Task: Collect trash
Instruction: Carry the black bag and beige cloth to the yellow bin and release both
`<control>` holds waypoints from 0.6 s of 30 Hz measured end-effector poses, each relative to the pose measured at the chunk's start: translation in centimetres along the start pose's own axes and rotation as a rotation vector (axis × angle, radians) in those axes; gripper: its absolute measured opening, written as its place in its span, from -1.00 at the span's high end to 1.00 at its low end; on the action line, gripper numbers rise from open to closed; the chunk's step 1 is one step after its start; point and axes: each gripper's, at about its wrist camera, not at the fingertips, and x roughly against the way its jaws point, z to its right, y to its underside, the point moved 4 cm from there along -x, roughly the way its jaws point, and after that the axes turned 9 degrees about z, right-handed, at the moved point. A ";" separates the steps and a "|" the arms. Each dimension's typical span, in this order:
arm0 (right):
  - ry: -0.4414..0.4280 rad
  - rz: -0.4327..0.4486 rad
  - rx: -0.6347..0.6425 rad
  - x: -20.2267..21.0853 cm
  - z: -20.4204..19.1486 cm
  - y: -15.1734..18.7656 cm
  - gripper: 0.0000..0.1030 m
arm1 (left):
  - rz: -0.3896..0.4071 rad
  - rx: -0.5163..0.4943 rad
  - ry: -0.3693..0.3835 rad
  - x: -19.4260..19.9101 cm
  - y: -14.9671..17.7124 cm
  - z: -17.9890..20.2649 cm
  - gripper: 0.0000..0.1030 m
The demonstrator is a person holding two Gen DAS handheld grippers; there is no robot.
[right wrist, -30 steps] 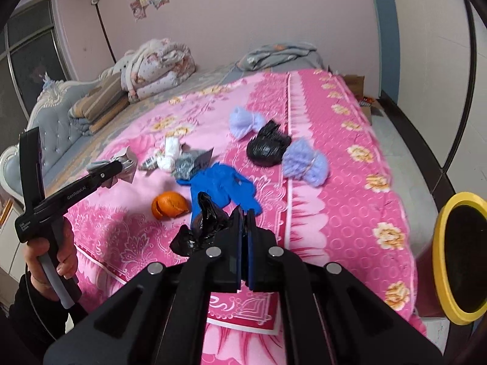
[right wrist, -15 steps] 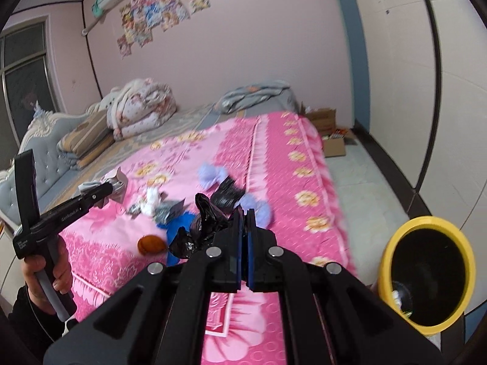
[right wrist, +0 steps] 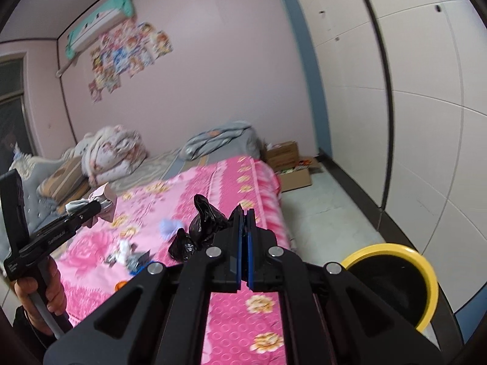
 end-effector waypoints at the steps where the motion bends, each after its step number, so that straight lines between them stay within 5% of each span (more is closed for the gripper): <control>1: 0.014 0.013 -0.011 0.3 0.9 -0.5 0.97 | 0.004 -0.009 0.014 -0.4 -0.4 0.9 0.56; 18: 0.304 0.193 -0.119 4.0 13.7 -5.1 0.97 | 0.001 -0.085 0.226 -6.8 -3.3 15.2 0.55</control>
